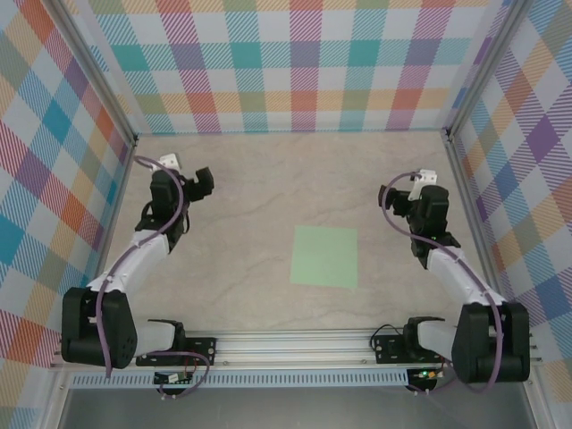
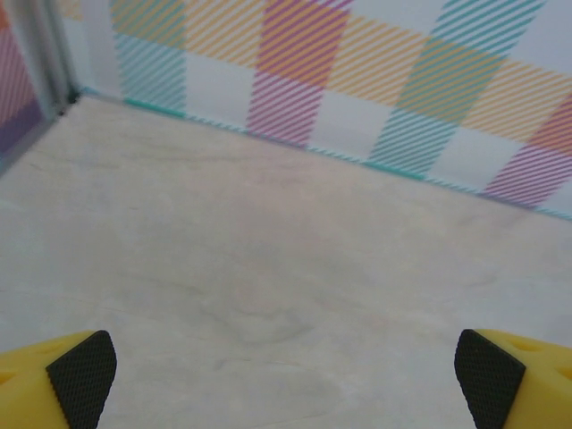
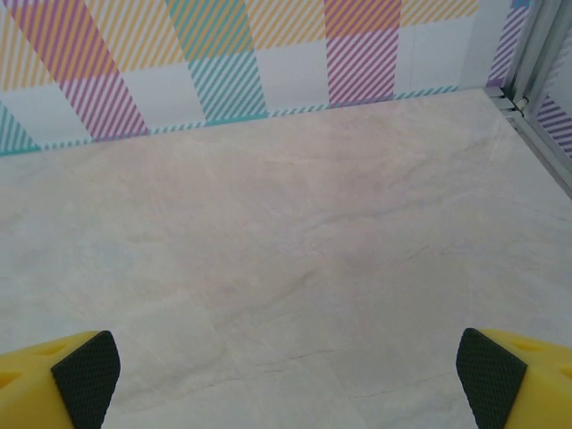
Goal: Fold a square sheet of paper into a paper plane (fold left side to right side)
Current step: Pick up the square sheet of paper from the center of the table.
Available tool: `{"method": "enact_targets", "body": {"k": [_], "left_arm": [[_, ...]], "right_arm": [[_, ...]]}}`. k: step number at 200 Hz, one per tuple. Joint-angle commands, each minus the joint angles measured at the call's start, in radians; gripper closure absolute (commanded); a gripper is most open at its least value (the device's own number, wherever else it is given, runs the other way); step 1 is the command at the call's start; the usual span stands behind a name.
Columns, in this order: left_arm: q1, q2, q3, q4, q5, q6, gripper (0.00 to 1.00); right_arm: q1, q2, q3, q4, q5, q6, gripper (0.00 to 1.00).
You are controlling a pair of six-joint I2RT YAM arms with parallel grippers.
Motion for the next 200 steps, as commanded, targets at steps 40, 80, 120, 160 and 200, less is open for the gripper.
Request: {"method": "enact_targets", "body": {"k": [40,80,120,160,200], "left_arm": [[-0.269,0.215,0.239,-0.462,0.541,-0.166,0.0],[-0.516,0.33,0.211,-0.275,0.741,-0.287,0.04],[-0.62,0.391,0.141,-0.129,0.761,-0.393,0.05],[-0.653,0.456,0.143,-0.115,0.768,-0.425,0.04],[-0.662,0.51,0.126,-0.114,0.759,-0.447,0.04]], "right_arm": [[0.027,0.025,0.155,-0.632,-0.208,0.281,0.0],[0.198,0.149,0.21,-0.735,-0.12,0.318,0.0],[0.322,0.316,0.306,-0.77,-0.038,0.321,0.0],[0.38,0.463,0.384,-0.795,0.003,0.339,0.0],[0.423,0.556,0.425,-0.822,0.021,0.339,0.0]]}}
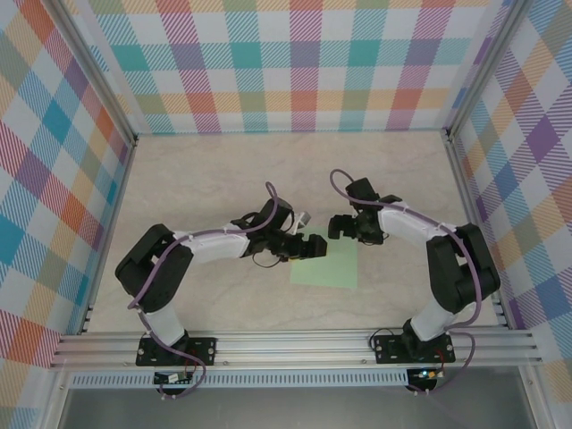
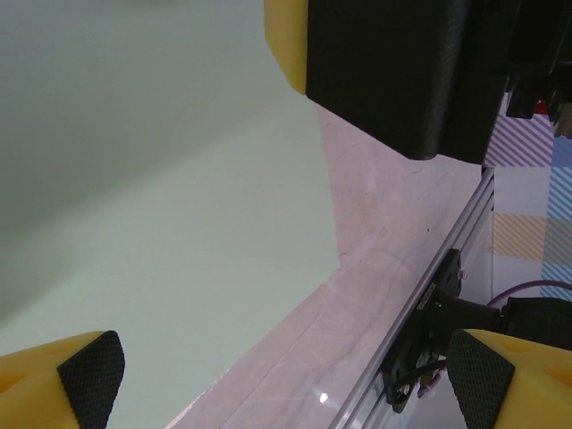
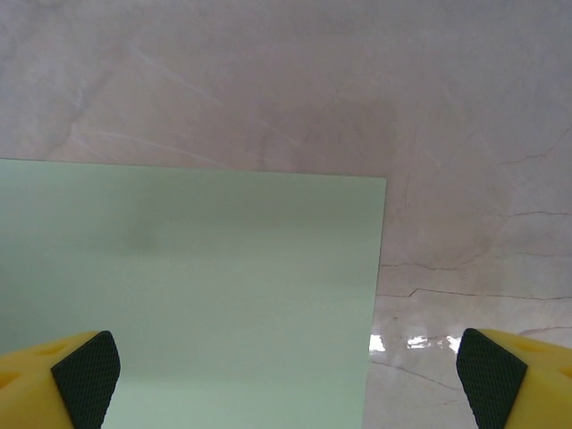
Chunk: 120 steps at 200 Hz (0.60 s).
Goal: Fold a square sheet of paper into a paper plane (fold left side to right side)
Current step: Pick up the square sheet of paper from the center of the table.
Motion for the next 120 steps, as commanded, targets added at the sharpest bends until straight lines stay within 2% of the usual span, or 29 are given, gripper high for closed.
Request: {"method": "enact_targets", "body": {"k": [1,62,120], "left_arm": [[-0.018,0.032,-0.023,0.021,0.019,-0.031,0.04],[-0.023,0.058,-0.033,-0.02,-0.017,-0.014,0.04],[-0.023,0.07,-0.039,-0.029,-0.031,-0.007,0.04]], "right_arm": [[0.028,0.051,0.042,-0.058,0.037,0.015,0.0],[0.073,0.128,0.067,-0.093,0.035,0.02,0.0],[0.123,0.122,0.053,-0.068,-0.096,0.031,0.0]]}}
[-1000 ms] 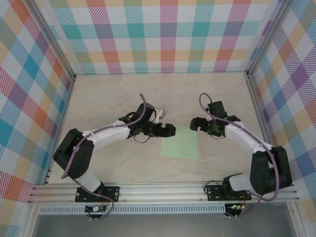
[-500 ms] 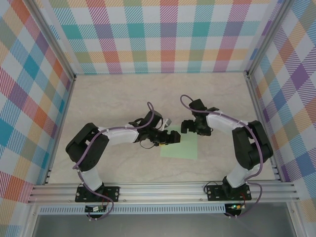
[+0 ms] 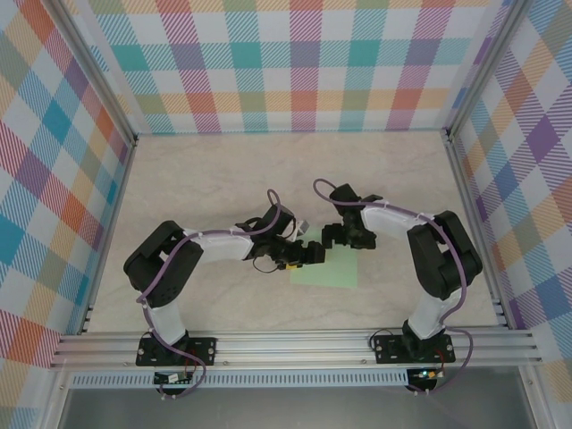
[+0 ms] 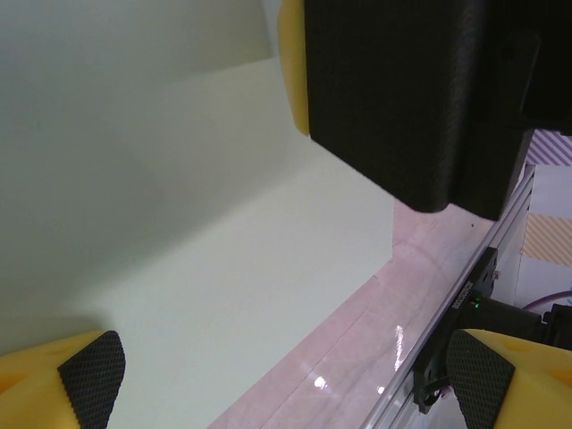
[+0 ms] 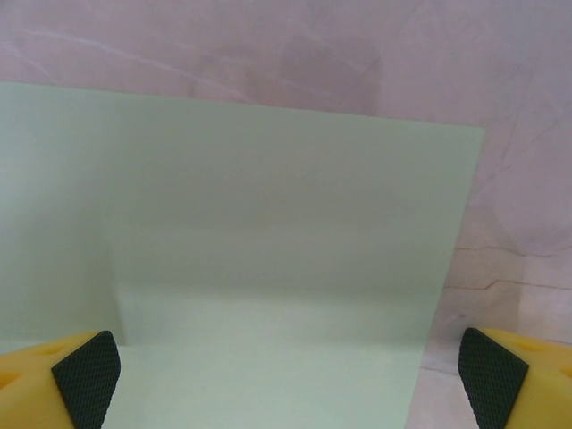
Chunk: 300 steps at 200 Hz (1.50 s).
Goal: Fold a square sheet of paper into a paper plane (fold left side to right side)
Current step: Pick up the square sheet of paper from the center of the table.
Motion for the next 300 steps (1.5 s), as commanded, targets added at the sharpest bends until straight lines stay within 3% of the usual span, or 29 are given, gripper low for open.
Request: {"method": "enact_targets", "body": {"k": [1,110,131,204,261,300], "left_arm": [[-0.016,0.024,-0.016,-0.024,-0.019,0.009,0.05],[-0.018,0.015,-0.027,-0.008,-0.032,0.015,0.04],[-0.017,0.004,-0.03,-0.003,-0.035,0.015,0.04],[-0.012,-0.088,-0.011,-0.026,-0.074,0.037,0.03],[0.103,-0.266,-0.021,-0.103,-0.067,0.071,0.01],[0.243,-0.381,-0.069,-0.144,-0.014,0.096,0.0]], "right_arm": [[0.033,0.008,0.0,-0.005,-0.14,0.03,0.0],[0.042,-0.003,0.013,-0.005,-0.242,0.019,0.12],[0.042,-0.014,0.008,0.002,-0.245,0.018,0.18],[0.024,-0.057,-0.012,0.033,-0.302,-0.001,0.56],[-0.041,-0.132,-0.096,0.121,-0.403,-0.033,0.71],[-0.147,-0.226,-0.187,0.251,-0.593,-0.018,0.75]]}}
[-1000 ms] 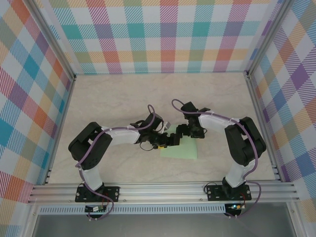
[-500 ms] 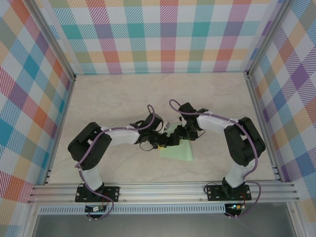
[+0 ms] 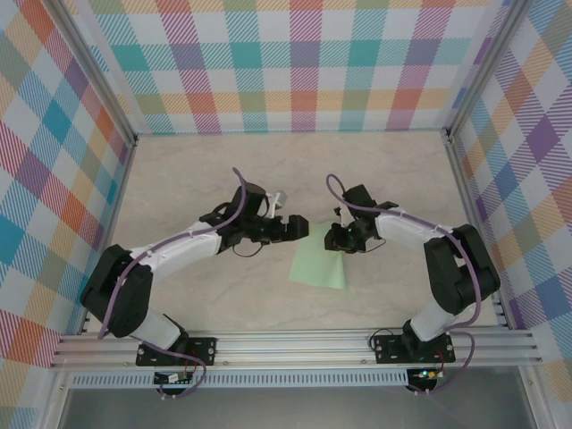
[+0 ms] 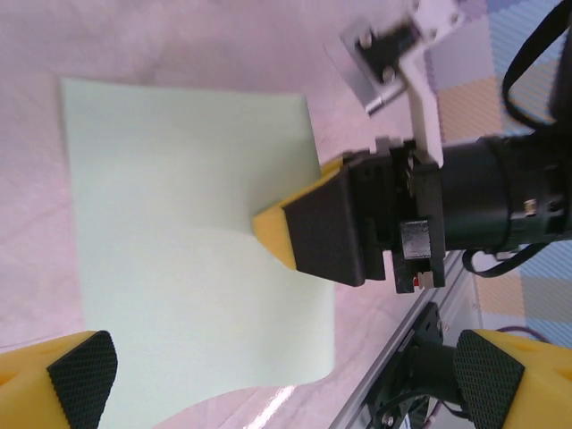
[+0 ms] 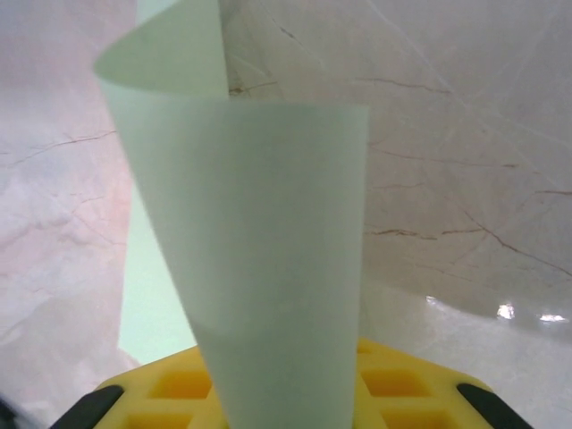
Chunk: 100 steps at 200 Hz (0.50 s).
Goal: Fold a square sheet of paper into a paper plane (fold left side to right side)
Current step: Pick up the square sheet of paper from the center of the table.
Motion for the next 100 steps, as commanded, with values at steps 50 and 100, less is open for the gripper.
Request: {"method": "enact_targets", "body": {"k": [50,100], "left_arm": [[0.287,-0.207,-0.106,0.01,0.216,0.029,0.0],[0.313,-0.27,0.003,0.112,0.424,0.036,0.0]], "right_arm": [[-0.221,-0.254,-0.068,0.148,-0.452,-0.083,0.77],[-0.262,-0.451,0.08,0.066,-0.65,-0.175,0.77]]}}
